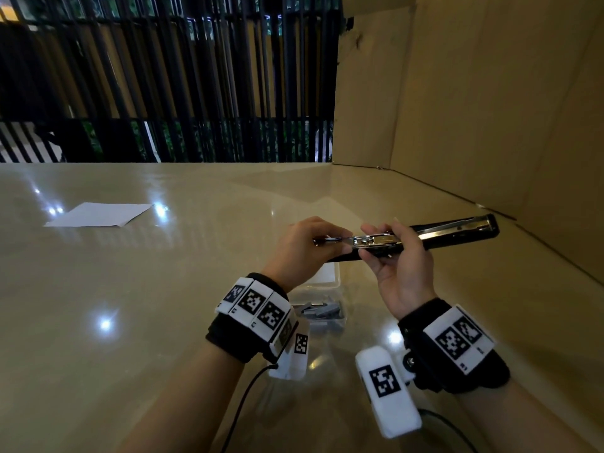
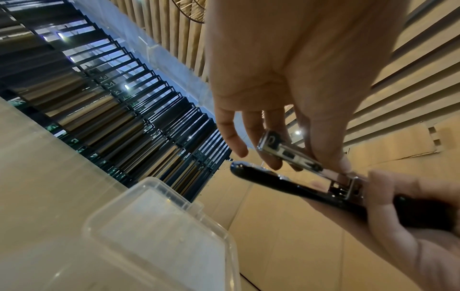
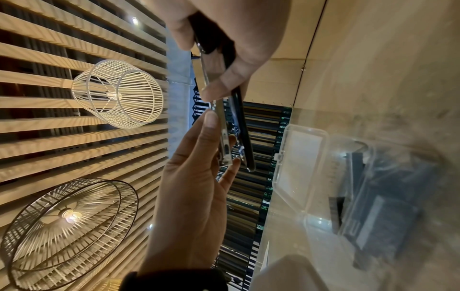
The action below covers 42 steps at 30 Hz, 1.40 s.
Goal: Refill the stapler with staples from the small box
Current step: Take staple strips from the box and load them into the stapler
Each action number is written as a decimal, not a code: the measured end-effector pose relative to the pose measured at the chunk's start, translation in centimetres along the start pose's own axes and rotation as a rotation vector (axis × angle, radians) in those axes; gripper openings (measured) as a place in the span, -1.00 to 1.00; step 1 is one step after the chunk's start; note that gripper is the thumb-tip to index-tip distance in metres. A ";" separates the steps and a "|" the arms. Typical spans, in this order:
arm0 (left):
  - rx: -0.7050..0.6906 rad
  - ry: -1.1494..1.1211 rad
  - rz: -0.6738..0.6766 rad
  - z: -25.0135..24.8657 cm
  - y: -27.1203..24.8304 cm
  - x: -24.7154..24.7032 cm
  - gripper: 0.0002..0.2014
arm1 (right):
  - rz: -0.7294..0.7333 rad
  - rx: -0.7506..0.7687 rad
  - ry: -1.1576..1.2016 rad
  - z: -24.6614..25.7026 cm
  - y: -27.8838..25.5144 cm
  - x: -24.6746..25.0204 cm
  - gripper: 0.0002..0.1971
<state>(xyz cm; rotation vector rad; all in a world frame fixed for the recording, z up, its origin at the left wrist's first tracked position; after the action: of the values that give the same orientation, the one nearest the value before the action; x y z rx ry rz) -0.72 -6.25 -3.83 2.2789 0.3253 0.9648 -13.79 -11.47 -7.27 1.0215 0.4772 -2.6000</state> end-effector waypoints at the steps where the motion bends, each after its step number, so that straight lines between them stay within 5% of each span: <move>1: 0.002 -0.007 0.003 -0.1 0.0 -0.1 -0.77 | 0.001 -0.004 0.000 -0.1 0.0 0.0 -0.81; 14: -0.031 -0.065 0.067 -0.5 0.1 0.0 -0.64 | 0.048 -0.015 0.010 0.3 -0.3 -0.4 -0.80; 25: 0.130 0.007 0.143 1.9 -0.2 2.4 -0.66 | -0.074 0.161 -0.339 2.5 -0.5 -0.4 -0.83; 33: 0.210 0.212 0.445 2.8 -0.9 2.2 -0.87 | -0.124 0.145 -0.383 3.0 0.0 0.1 -0.85; 42: 0.237 0.429 0.874 2.5 -1.3 -2.7 -0.78 | -0.186 0.109 -0.213 5.0 0.8 1.7 -0.86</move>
<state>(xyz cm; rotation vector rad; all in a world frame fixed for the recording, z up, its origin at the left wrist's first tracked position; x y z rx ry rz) -0.83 -7.57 -7.49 2.4239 -0.4624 1.9417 -17.67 -14.50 -5.17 0.7512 0.3977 -2.8876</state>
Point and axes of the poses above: each hand's wrist, its own y-axis towards the middle knuckle, its own x-axis out of the back of the hand, z = x × y, the point moved 5 cm from there along y, towards the middle knuckle, and after that the axes turned 15 degrees about -x, right-handed, at the moved point
